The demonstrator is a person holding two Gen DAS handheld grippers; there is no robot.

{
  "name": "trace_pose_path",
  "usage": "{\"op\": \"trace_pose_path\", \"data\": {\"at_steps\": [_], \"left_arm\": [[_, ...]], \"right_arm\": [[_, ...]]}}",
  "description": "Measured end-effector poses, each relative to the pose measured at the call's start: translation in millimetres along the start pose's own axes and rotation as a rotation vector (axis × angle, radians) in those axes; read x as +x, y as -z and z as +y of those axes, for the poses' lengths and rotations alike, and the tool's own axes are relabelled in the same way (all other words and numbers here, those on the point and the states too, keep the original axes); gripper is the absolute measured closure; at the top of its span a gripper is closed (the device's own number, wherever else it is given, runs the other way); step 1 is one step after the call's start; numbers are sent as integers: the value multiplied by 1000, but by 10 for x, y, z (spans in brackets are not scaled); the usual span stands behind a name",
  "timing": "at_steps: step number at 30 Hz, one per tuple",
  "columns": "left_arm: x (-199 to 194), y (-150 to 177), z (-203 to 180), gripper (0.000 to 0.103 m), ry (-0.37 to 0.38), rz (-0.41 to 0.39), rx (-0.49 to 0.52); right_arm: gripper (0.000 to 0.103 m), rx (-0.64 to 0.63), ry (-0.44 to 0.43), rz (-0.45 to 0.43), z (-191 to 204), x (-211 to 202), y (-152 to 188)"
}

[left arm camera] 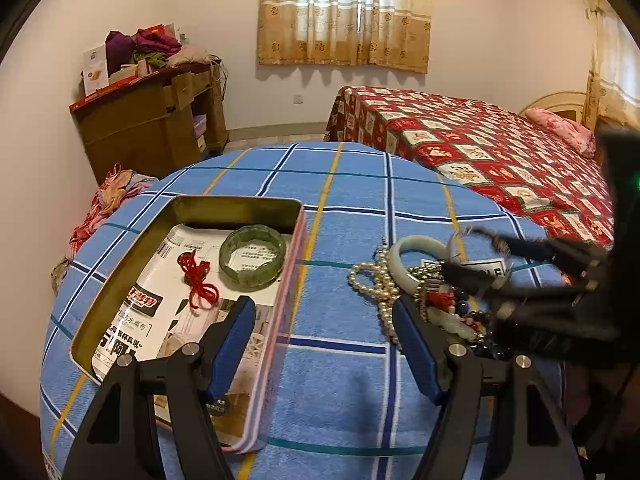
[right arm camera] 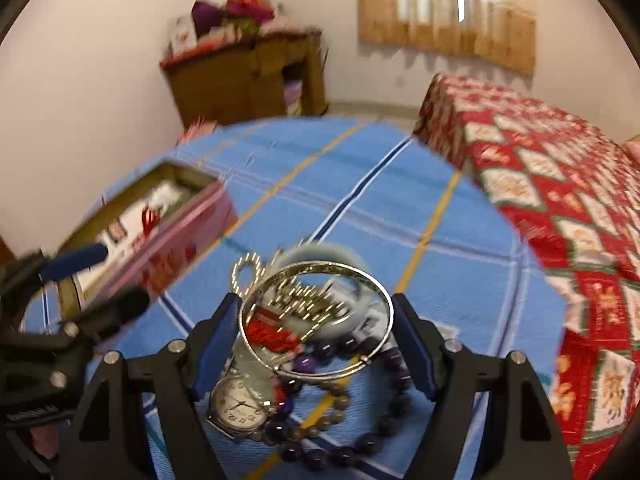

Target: Organize jewelry

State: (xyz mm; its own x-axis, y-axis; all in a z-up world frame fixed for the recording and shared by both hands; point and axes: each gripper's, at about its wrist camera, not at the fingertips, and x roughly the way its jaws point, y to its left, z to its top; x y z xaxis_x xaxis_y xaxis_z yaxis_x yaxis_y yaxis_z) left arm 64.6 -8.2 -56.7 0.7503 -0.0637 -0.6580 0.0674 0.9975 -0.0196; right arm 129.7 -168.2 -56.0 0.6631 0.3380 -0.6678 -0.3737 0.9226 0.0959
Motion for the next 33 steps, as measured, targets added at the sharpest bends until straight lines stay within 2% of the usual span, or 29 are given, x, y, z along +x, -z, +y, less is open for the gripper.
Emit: {"op": "trace_pose_path", "data": {"at_steps": [4,9,14,21,23,25,29,31,32,33], "left_arm": [[-53,38,-134,32,28,-5,37],[-6,155,-382,32,75,30,88],[107,190,-508,32,103,65,109],[178,143,-589,32,158,87,110],[191,123,-645,36,175,85,119],[221,109,-720,46,199,87,140],[380,118,-786,54,216,136,158],[372,105,-754,72,235,132,149],[358,109,-742,74,240,129,148],[344,114,-729,82,233,124,149]], "right_arm": [[26,27,47,-51,-164,-238,-17],[26,64,86,-54,-271,-420,259],[26,45,108,-42,-246,-451,448],[26,58,121,-43,-337,-438,484],[26,61,126,-44,-355,-440,497],[26,67,140,-49,-380,-447,509],[26,83,143,-55,-437,-465,522],[26,84,140,-60,-439,-481,524],[26,84,139,-62,-433,-483,525],[26,84,136,-63,-428,-483,527]]}}
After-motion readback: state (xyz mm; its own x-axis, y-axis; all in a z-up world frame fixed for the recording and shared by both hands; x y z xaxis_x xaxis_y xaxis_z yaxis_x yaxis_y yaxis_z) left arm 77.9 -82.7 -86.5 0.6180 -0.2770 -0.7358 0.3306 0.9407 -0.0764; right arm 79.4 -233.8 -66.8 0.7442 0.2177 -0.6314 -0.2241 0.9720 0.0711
